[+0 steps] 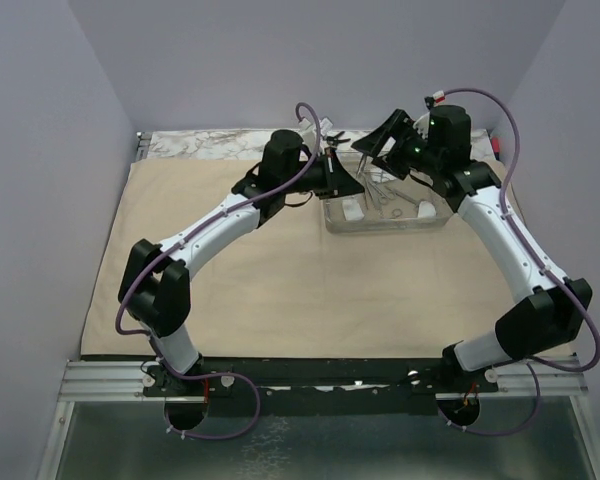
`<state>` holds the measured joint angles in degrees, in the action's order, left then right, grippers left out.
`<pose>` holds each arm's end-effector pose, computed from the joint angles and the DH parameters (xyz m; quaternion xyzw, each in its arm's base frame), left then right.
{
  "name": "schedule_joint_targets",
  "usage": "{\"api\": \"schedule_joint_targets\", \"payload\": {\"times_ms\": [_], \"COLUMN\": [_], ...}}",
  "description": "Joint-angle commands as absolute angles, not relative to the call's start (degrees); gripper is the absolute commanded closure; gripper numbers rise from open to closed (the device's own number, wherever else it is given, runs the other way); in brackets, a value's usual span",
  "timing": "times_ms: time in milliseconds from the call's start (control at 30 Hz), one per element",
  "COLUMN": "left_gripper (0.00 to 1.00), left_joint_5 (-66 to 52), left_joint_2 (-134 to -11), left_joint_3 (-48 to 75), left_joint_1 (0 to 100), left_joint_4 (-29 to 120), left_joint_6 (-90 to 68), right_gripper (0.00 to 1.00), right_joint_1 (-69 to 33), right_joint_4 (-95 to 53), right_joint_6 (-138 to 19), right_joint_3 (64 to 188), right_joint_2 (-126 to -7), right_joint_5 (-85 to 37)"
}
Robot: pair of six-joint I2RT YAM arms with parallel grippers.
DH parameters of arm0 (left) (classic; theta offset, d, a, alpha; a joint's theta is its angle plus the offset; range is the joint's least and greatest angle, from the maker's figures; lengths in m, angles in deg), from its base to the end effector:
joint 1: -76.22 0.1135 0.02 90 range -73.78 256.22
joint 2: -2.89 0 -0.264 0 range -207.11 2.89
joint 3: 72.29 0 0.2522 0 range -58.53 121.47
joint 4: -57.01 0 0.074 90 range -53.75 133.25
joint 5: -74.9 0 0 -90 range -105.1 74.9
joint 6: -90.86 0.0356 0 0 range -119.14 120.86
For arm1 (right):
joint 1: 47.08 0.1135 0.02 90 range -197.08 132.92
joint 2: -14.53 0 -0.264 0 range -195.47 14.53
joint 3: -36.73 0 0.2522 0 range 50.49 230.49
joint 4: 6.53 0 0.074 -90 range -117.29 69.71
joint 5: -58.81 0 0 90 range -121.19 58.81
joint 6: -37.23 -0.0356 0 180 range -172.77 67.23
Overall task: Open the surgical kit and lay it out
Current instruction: Place the medical item in the surgical kit.
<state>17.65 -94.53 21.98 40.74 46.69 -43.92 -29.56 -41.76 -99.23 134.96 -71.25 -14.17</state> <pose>0.3202 -0.2519 0.3372 0.1130 0.7650 -0.5522 0.3116 0.3272 0.1142 0.3893 0.1265 0.8180 0.3945 0.3990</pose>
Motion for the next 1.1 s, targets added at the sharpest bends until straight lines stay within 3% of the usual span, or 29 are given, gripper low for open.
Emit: {"api": "schedule_joint_targets", "payload": {"times_ms": [0,133,300,600,1067], "left_gripper": [1.0,1.0,1.0,1.0,1.0], "left_joint_5": [25.7,30.6,35.1,36.5,35.5], "left_joint_2": [-95.0,-95.1,-94.3,-92.8,-91.7], "left_joint_3": [28.2,32.5,32.4,35.3,35.7], "left_joint_1": [41.3,41.6,42.2,42.2,42.3], "left_joint_4": [48.1,50.3,66.7,70.9,71.5], "left_joint_6": [-46.0,-51.0,-66.8,-71.8,-70.7], "right_gripper": [0.18,0.17,0.2,0.41,0.48], "right_joint_1": [-29.6,-29.6,-29.6,-29.6,-29.6], "right_joint_4": [-37.3,-27.2,-14.4,-15.0,-16.4], "right_joint_6": [-97.5,-100.1,-103.0,-108.2,-106.9], "right_joint_3": [133.1,127.2,122.9,132.6,131.0], "right_joint_2": [-63.3,-57.2,-52.2,-57.1,-57.7], "right_joint_5": [-15.9,-14.8,-12.5,-6.9,-6.1]}}
